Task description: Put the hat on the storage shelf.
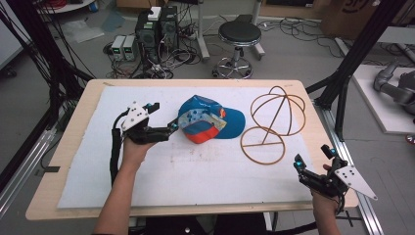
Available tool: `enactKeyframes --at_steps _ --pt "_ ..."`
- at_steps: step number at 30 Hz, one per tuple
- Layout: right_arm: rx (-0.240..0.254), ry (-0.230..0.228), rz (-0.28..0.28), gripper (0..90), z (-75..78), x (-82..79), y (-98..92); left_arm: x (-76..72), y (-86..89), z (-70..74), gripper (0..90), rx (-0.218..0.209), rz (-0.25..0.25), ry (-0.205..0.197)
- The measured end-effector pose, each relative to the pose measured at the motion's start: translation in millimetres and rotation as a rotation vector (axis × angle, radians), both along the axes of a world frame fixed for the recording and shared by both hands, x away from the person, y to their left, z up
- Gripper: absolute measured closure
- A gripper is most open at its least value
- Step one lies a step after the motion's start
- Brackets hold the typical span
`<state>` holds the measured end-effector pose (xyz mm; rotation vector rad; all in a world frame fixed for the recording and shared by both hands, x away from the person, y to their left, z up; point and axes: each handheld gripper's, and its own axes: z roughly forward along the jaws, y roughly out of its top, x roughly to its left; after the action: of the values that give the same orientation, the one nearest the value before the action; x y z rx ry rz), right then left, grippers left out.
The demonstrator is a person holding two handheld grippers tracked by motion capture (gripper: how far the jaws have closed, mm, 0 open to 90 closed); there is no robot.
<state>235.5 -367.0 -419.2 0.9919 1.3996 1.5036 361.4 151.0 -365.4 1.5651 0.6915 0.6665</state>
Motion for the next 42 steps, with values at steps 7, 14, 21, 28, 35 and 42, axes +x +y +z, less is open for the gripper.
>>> enactKeyframes --at_steps 7,14,21,28,35,42 --pt "0.002 -0.001 -0.002 4.1 -0.1 0.1 -0.9 22.4 -18.6 -1.3 13.2 0.013 -0.009 0.022" --pt "-0.005 -0.001 -0.003 4.1 -0.7 0.8 -1.1 44.6 -43.3 -9.9 14.1 0.039 -0.026 0.041" --pt "-0.001 0.002 -0.004 4.1 -0.9 0.2 -2.1 59.4 -54.6 -17.3 14.3 0.062 -0.022 0.056" --pt "0.0 0.0 -0.008 4.1 -0.9 0.4 -3.3 69.4 -58.5 -30.0 15.2 0.069 -0.018 0.089" --pt "0.002 0.001 -0.003 4.1 -0.9 0.3 -2.4 72.8 -65.6 -37.3 18.1 0.071 -0.013 0.103" --pt "0.006 0.003 -0.007 4.1 -1.2 0.0 -3.3 75.0 -68.2 -43.9 24.3 0.092 -0.006 0.123"
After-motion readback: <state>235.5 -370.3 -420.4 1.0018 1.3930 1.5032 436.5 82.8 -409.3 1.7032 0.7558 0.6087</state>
